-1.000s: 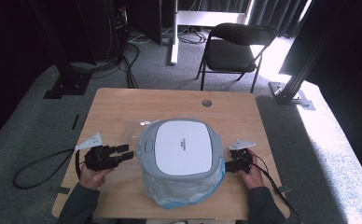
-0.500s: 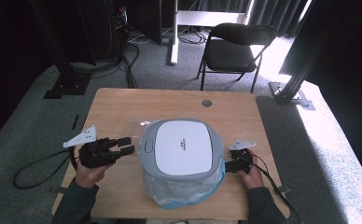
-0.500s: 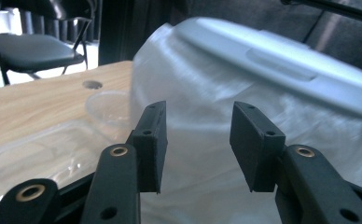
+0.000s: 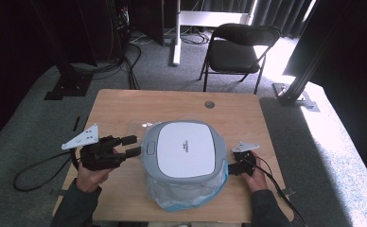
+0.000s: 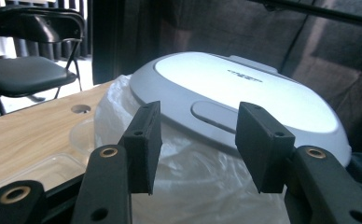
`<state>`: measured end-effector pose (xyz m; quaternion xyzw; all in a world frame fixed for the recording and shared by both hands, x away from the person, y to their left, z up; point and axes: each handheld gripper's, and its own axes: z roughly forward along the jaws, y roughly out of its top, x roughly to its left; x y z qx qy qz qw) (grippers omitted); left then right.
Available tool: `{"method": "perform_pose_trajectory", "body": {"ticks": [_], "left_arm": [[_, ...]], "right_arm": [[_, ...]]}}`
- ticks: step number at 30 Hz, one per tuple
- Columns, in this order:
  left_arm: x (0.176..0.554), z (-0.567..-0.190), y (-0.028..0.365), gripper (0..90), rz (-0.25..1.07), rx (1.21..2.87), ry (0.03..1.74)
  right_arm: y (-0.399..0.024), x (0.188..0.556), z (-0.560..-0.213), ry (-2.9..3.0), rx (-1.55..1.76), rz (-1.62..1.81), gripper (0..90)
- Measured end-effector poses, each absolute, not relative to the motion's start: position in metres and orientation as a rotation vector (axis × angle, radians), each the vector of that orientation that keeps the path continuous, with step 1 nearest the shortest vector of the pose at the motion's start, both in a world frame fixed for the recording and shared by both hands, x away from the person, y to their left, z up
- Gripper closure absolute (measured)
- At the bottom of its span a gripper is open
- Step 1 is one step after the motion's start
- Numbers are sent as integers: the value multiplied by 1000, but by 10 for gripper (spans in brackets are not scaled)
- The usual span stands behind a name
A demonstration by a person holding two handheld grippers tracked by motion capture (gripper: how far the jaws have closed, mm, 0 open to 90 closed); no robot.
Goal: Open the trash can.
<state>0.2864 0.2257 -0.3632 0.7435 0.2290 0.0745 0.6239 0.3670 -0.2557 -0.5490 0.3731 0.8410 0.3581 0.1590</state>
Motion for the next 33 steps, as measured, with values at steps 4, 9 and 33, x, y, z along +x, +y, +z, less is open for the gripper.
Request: {"method": "perform_pose_trajectory", "body": {"ticks": [4,9,33], "left_arm": [[290,-363,216,515,173,1726,532],[295,-364,212,520,143,1699,540],[306,-370,202,598,155,1664,536]], "right_arm": [[-256,367,-549,2404,1066,1024,108],[-256,367,-549,2404,1066,1024,109],[-255,366,-549,2407,1061,1028,108]]}}
